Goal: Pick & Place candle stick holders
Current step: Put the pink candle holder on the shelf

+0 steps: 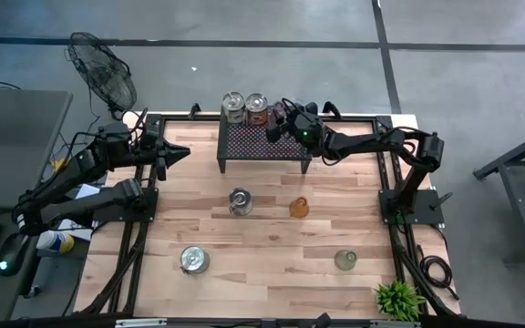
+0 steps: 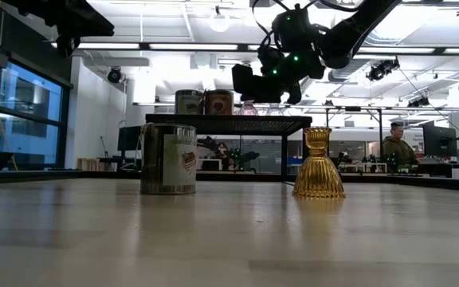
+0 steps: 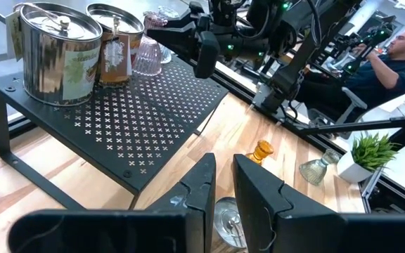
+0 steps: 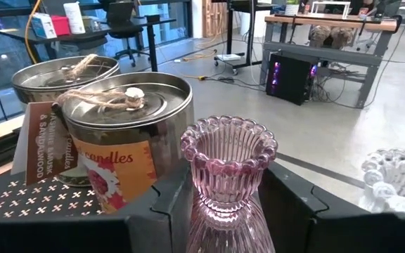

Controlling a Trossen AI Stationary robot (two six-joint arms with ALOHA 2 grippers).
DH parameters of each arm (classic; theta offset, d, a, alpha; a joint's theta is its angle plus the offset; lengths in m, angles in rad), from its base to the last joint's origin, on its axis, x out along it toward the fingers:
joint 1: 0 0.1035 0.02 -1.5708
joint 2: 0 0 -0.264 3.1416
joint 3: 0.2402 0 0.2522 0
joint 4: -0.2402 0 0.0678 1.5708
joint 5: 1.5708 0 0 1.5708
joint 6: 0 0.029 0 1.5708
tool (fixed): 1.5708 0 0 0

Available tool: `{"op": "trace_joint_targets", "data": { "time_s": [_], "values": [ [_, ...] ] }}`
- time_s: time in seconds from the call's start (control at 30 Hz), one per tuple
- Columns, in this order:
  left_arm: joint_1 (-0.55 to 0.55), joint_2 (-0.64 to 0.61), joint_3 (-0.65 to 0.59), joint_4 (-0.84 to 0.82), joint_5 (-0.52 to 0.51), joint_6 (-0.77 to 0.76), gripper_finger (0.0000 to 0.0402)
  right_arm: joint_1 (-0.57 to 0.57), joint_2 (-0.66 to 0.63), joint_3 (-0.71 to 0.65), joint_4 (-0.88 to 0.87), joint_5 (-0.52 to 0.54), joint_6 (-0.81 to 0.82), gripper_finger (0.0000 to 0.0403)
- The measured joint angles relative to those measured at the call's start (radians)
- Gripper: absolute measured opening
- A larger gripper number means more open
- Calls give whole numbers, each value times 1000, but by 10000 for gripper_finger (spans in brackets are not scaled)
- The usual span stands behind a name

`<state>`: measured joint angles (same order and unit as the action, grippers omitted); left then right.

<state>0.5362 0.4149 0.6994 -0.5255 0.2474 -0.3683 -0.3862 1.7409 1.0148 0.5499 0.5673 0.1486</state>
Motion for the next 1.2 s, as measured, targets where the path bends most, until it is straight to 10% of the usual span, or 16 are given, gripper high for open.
{"op": "trace_joint_targets", "data": {
  "time_s": [0.8, 1.2],
  "values": [
    [0, 0, 0, 0, 6, 1, 49, 0, 0, 0, -26, -24, -2, 133],
    [0, 0, 0, 0, 6, 2, 49, 0, 0, 0, -33, -24, 1, 213]
  ]
}}
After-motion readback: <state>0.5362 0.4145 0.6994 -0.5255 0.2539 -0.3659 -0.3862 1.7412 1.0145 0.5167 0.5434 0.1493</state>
